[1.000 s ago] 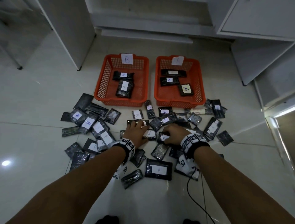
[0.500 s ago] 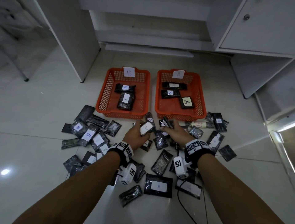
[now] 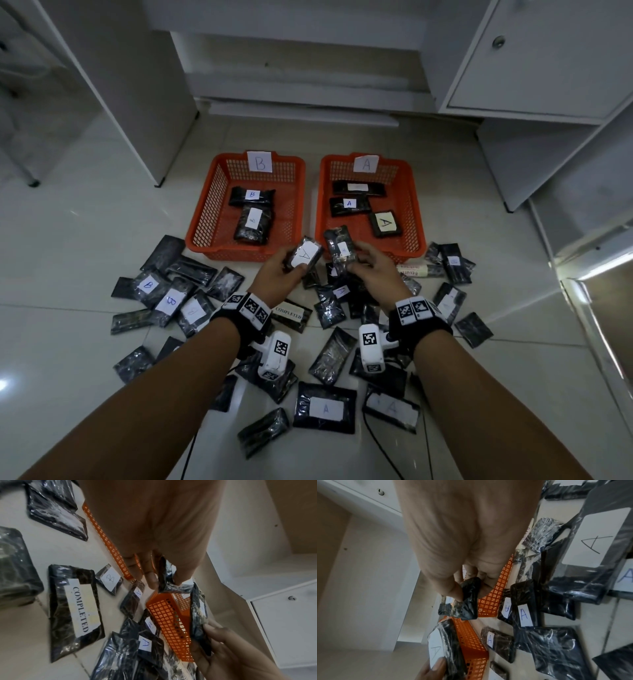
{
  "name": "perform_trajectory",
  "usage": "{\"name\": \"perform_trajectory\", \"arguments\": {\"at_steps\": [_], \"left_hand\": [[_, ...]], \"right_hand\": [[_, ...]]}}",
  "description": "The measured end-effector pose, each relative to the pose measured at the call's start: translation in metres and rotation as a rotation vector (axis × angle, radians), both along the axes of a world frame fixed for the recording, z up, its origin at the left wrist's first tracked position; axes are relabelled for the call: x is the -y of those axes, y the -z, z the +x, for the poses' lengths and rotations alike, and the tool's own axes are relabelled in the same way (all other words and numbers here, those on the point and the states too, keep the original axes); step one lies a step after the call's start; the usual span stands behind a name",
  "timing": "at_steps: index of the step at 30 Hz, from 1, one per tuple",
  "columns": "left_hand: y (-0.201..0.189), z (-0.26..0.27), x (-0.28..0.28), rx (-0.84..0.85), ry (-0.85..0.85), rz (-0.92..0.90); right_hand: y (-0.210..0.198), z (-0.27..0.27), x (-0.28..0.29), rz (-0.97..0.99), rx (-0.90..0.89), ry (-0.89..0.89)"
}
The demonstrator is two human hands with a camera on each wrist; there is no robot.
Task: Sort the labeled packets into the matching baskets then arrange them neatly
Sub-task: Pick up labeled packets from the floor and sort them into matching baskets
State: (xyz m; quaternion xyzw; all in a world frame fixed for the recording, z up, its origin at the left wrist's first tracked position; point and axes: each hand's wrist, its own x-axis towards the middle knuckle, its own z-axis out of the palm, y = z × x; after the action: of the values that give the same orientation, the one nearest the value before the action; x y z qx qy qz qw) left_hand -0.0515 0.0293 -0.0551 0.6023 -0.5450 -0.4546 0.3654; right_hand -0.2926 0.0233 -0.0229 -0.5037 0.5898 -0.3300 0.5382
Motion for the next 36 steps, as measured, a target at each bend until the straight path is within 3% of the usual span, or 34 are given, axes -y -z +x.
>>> {"name": "perform_trajectory", "arguments": {"at_steps": [6, 13, 21, 27, 32, 36], "left_hand": [[0.001, -0.002, 0.003, -0.049, -0.005, 0.001], [-0.009, -0.005, 0.015, -0.024, -0.126, -0.064], [-0.008, 0.0, 0.038, -0.057, -0.18, -0.091], [-0.012, 0.019, 0.048, -0.025, -0.406, -0.112], [-0.015, 0.05, 0.052, -0.022, -0.495, -0.143], [-0.01, 0.071, 0.048, -0.08, -0.454, -0.157]], "right_hand": [[0.003, -0.006, 0.003, -0.008, 0.083, 0.083], [0.01, -0.004, 0.015, -0.051, 0.137, 0.162], [0.01, 0.009, 0.043, -0.237, 0.049, 0.212], [0.001, 0.044, 0.065, -0.269, 0.051, 0.178], [0.008, 0.103, 0.089, -0.276, -0.08, 0.057], [0.018, 0.143, 0.11, -0.292, -0.276, -0.019]]}}
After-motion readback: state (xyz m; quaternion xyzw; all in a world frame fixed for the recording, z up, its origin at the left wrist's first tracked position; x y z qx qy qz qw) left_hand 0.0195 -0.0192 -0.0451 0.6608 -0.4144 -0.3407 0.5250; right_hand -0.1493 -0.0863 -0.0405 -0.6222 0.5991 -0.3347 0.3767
